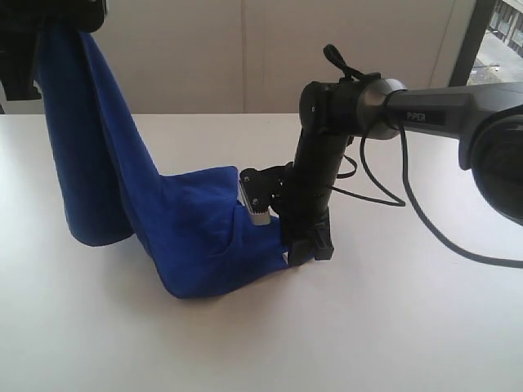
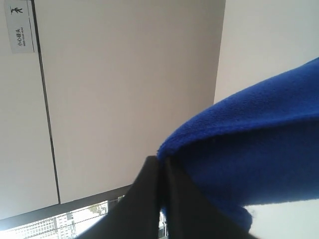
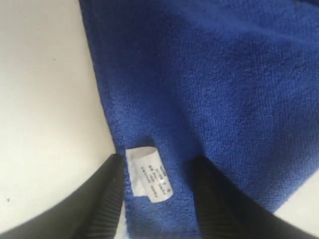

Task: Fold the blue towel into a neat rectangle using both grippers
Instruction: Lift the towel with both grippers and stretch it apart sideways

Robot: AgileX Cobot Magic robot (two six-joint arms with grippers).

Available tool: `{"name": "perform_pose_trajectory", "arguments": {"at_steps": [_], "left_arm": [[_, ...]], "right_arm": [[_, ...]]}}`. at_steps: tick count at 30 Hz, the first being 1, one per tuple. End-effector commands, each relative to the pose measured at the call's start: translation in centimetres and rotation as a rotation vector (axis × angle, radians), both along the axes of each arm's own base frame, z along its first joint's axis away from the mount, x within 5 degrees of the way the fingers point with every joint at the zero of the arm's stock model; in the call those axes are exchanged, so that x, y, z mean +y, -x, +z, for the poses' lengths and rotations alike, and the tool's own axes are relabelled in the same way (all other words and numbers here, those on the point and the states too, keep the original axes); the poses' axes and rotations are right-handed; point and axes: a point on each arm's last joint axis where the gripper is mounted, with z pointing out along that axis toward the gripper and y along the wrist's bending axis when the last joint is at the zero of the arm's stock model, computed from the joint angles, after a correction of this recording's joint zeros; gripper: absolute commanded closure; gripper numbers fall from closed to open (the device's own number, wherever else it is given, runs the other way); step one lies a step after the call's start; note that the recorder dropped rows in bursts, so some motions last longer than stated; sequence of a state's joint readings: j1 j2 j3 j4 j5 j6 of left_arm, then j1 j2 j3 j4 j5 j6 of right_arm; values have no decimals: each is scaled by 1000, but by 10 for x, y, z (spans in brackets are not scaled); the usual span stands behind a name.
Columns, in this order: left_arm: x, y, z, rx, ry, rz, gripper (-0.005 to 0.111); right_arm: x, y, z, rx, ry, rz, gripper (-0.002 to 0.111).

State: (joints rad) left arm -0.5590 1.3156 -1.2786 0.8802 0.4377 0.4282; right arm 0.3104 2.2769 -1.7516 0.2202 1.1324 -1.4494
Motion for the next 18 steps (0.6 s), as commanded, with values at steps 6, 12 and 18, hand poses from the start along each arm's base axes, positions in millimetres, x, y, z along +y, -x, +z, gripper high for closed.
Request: {"name": "perform_pose_trajectory", "arguments": {"at_steps": [6, 12, 18], "left_arm": [[2, 2, 5, -12, 20, 6, 107], [3, 3, 4, 0, 13, 21, 107], [7, 3, 3, 16, -19, 49, 107]], "right_arm": [[-4, 4, -4, 62, 27, 29, 92], [-4, 6, -2, 81, 31, 34, 108], [-6, 7, 17, 36, 34, 33, 108]]}}
